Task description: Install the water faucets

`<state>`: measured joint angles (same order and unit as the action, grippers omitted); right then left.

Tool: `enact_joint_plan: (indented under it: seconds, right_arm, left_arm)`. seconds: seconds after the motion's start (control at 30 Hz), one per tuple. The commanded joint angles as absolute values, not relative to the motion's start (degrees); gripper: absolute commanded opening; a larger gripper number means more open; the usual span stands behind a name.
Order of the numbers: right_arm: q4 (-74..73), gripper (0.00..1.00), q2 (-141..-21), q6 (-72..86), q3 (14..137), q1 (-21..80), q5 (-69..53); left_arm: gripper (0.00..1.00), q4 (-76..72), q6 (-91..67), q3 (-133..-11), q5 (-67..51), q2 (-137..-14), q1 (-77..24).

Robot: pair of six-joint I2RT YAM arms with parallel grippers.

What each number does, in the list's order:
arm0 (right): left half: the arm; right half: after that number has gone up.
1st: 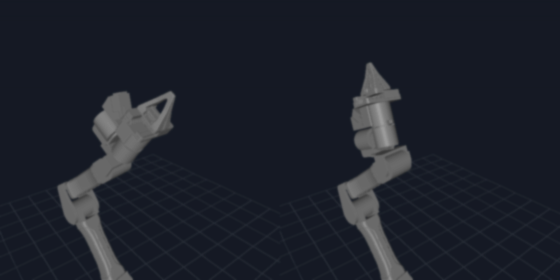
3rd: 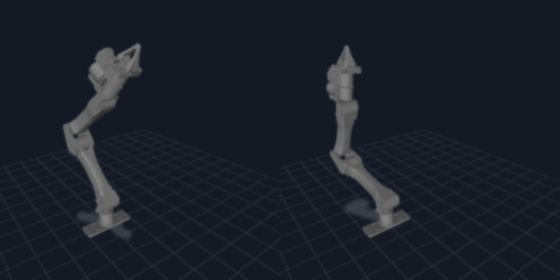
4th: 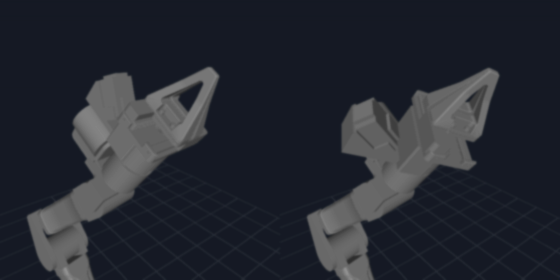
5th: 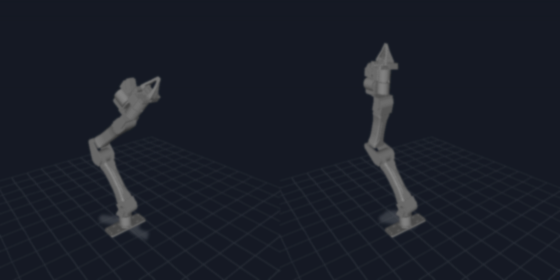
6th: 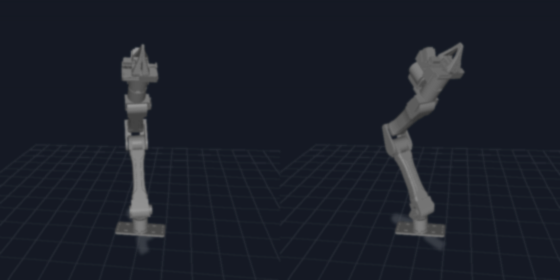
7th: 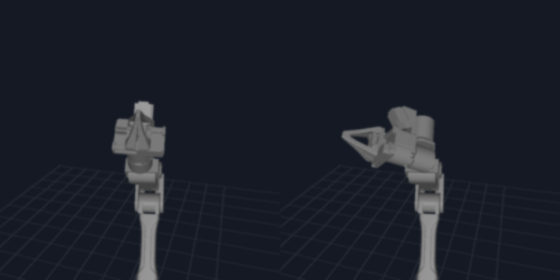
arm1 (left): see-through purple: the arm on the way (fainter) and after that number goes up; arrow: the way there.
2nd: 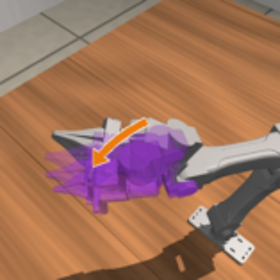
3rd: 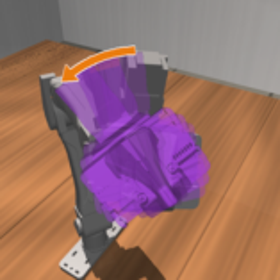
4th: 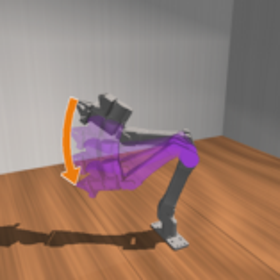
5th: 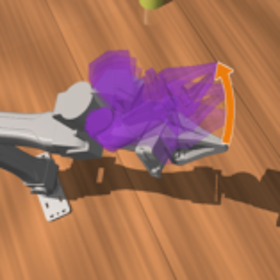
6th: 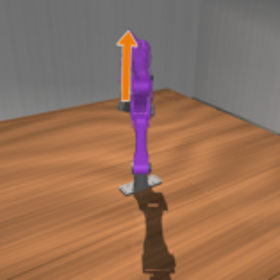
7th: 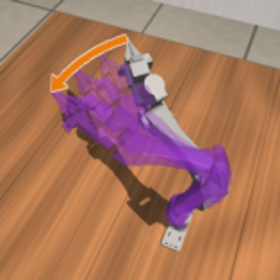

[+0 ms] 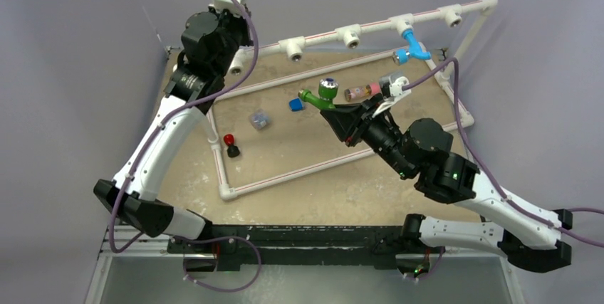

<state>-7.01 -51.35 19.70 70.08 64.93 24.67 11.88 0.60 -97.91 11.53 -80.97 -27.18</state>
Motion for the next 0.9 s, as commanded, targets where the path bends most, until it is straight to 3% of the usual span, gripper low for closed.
enact_joint_plan:
  seconds: [0.0, 0.37, 0.87]
  right_arm:
    - [1.6, 0.0, -51.7, 16.2, 68.9, 65.1, 27.4]
    - [6.6, 0.0, -54.2, 13.2, 65.8, 65.1, 31.0]
    - [32.0, 0.0, -56.6, -6.0, 54.9, 65.1, 39.9]
  left_arm:
    - [0.0, 2.3, 3.7, -94.7, 16.2, -82.9, -22.1]
    - [0.0, -4.9, 6.6, -86.8, 20.7, -84.4, -17.0]
    - [0.0, 5.1, -2.7, -79.2, 21.2, -84.1, -15.9]
